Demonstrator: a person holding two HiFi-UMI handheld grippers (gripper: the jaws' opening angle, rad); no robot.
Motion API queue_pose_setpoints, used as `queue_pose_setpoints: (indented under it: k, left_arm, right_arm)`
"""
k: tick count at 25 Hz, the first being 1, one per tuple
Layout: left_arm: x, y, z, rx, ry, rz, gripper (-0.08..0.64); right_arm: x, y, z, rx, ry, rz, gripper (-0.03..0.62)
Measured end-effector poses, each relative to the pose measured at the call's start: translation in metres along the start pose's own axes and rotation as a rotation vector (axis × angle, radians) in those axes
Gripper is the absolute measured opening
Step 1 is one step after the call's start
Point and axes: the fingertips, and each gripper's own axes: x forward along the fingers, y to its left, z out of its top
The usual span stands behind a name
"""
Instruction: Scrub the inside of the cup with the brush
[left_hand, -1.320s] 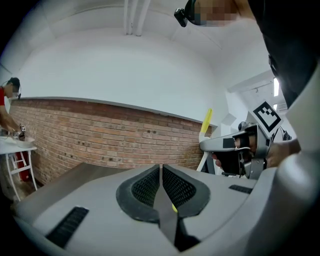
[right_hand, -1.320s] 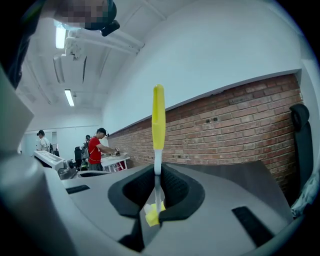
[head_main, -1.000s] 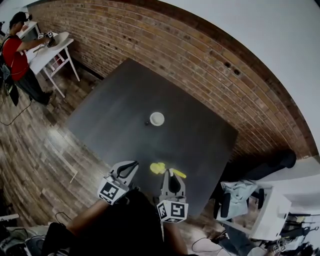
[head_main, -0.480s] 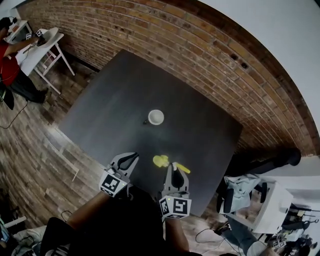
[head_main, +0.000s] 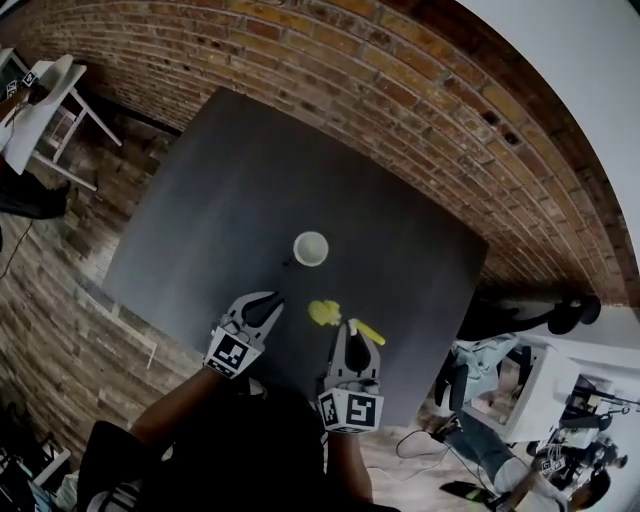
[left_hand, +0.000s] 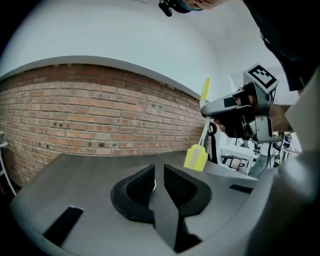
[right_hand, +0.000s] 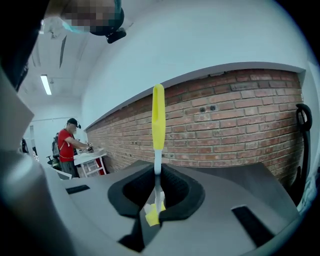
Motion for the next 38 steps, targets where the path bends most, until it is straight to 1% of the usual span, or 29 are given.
queue_pose_setpoints:
  k: [6, 8, 10, 13, 17, 20, 23, 26, 33, 34, 37, 38]
  left_arm:
    - [0.034, 0.040, -0.027, 0.006, 0.049, -0.064, 0.046]
    - [0.045, 0.044, -0.038, 0.010, 0.056, -0.075, 0.048]
    - [0.056, 0.047, -0.049, 0.011, 0.062, -0.081, 0.065]
    - [0.076, 0.055, -0.072, 0.027, 0.099, -0.077, 0.108]
    - [0.098, 0.064, -0.110, 0.035, 0.167, -0.053, 0.132]
    - [0.112, 0.068, -0.127, 0.032, 0.194, -0.053, 0.140]
    - [0.124, 0.068, -0.138, 0.044, 0.204, -0.072, 0.140]
    - [0.137, 0.068, -0.146, 0.047, 0.209, -0.085, 0.140]
    - [0.151, 0.070, -0.151, 0.055, 0.209, -0.082, 0.138]
    - [0.151, 0.071, -0.151, 0.061, 0.209, -0.083, 0.133]
    - [0.148, 0.072, -0.151, 0.077, 0.202, -0.080, 0.084]
    - [0.148, 0.072, -0.151, 0.084, 0.199, -0.081, 0.083]
  right_arm:
    - [0.048, 0.001, -0.004, -0.007, 0.003, -0.045, 0.054]
    - [0.061, -0.001, -0.006, -0.003, -0.003, -0.042, 0.054]
    - [0.074, -0.004, -0.010, 0.005, -0.011, -0.030, 0.054]
    - [0.096, -0.010, -0.014, 0.016, -0.025, -0.004, 0.054]
    - [0.122, -0.019, -0.023, 0.020, -0.037, 0.019, 0.054]
    - [0.139, -0.024, -0.033, 0.033, -0.040, 0.020, 0.054]
    - [0.154, -0.027, -0.047, 0.030, -0.041, 0.020, 0.054]
    - [0.169, -0.029, -0.059, 0.005, -0.036, 0.021, 0.054]
    - [0.200, -0.035, -0.089, -0.051, 0.008, 0.004, 0.054]
    - [0.203, -0.034, -0.092, -0.058, 0.012, 0.005, 0.054]
    - [0.210, -0.028, -0.099, -0.077, 0.014, 0.015, 0.054]
    - [0.212, -0.026, -0.100, -0.079, 0.010, 0.021, 0.054]
